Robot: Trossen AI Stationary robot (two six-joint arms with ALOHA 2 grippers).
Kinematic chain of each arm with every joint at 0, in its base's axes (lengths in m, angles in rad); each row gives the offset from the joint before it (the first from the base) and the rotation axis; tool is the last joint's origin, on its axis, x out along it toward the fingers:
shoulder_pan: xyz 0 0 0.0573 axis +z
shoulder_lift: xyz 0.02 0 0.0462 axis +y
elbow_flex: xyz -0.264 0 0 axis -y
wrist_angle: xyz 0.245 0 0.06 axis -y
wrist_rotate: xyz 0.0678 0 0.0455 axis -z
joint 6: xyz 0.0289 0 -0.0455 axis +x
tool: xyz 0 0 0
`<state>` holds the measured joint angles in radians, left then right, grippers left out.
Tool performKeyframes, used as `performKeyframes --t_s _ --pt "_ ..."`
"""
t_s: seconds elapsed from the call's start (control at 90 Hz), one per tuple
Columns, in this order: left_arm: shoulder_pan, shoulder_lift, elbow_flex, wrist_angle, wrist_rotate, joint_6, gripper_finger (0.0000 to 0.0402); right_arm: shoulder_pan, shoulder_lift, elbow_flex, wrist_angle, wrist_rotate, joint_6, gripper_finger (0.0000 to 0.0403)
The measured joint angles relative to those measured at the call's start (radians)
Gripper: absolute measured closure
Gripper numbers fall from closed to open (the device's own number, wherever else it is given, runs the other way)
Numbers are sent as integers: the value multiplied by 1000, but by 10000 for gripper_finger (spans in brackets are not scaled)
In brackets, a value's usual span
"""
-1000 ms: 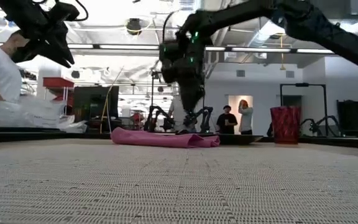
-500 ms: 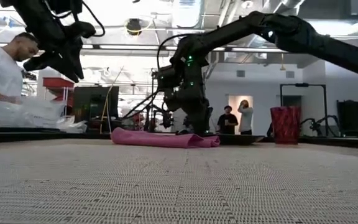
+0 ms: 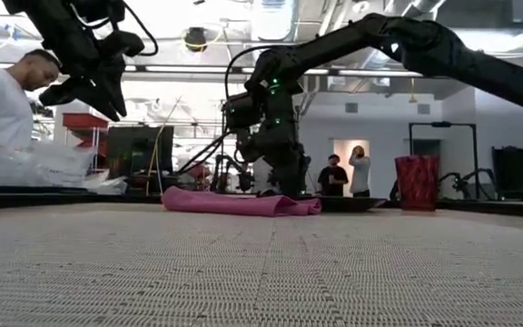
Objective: Set table place
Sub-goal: Fold the violet table napkin on the gray table mat
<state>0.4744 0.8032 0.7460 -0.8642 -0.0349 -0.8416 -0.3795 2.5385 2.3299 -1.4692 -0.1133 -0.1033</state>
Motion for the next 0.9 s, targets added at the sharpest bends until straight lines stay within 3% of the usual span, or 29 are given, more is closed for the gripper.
performKeyframes --t_s 0.678,0.789,0.9 --pt "0 0 0 4 8 -15 341 8 0 1 -32 -45 19 262" --pt "0 0 0 25 33 -15 341 -5 0 4 -65 -82 4 262" --pt "0 0 0 48 63 -15 341 -34 12 5 -109 -190 2 262"
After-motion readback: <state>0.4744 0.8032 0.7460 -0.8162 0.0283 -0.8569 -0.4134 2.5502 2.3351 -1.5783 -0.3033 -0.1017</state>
